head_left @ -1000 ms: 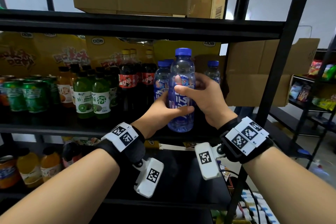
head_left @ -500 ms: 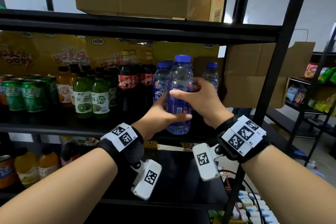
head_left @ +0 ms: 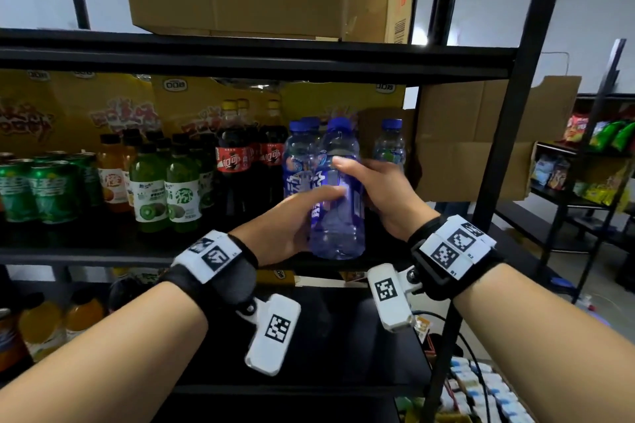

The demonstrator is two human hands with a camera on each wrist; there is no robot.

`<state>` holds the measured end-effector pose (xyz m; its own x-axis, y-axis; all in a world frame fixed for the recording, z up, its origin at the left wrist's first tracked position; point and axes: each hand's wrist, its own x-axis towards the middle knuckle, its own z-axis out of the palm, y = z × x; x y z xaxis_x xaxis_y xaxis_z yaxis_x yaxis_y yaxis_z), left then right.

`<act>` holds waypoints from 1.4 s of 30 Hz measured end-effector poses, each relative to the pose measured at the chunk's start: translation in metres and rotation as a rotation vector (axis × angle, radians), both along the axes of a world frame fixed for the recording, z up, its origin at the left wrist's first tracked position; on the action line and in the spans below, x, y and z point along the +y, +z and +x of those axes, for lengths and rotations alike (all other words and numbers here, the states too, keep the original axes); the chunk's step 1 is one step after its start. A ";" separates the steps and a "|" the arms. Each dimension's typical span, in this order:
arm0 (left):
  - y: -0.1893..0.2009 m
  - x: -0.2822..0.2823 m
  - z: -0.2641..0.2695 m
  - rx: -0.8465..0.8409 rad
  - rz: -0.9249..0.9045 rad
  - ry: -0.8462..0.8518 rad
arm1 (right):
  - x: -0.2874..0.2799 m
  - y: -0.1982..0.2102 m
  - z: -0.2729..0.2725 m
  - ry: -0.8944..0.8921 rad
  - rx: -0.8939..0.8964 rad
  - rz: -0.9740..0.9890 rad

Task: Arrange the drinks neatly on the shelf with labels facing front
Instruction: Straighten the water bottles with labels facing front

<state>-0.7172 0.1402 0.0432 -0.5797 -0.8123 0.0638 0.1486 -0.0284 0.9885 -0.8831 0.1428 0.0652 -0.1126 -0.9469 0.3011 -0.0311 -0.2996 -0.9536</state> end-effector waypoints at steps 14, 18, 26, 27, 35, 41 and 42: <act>0.017 -0.005 -0.016 0.121 0.399 -0.059 | -0.005 -0.015 -0.014 0.007 0.152 0.512; 0.009 -0.008 -0.020 0.002 0.299 0.082 | -0.007 -0.016 -0.021 0.048 0.041 0.450; -0.017 -0.029 -0.016 0.051 -0.448 0.349 | 0.008 -0.008 -0.020 -0.144 0.288 -0.285; -0.018 -0.032 -0.015 0.034 -0.520 0.343 | 0.009 -0.011 -0.020 -0.159 0.350 -0.341; -0.027 -0.046 -0.014 -0.145 -0.997 0.526 | 0.018 -0.054 -0.005 -0.189 0.439 -0.709; -0.020 -0.054 -0.010 -0.217 -0.883 0.435 | 0.007 -0.034 -0.013 -0.131 0.385 -0.503; -0.022 -0.057 -0.008 -0.214 -0.834 0.424 | 0.000 -0.027 -0.015 -0.133 0.333 -0.443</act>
<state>-0.7253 0.0834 0.0214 -0.3146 -0.6979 0.6433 -0.2008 0.7114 0.6735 -0.8986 0.1427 0.0383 -0.0529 -0.7063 0.7060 -0.3731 -0.6418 -0.6700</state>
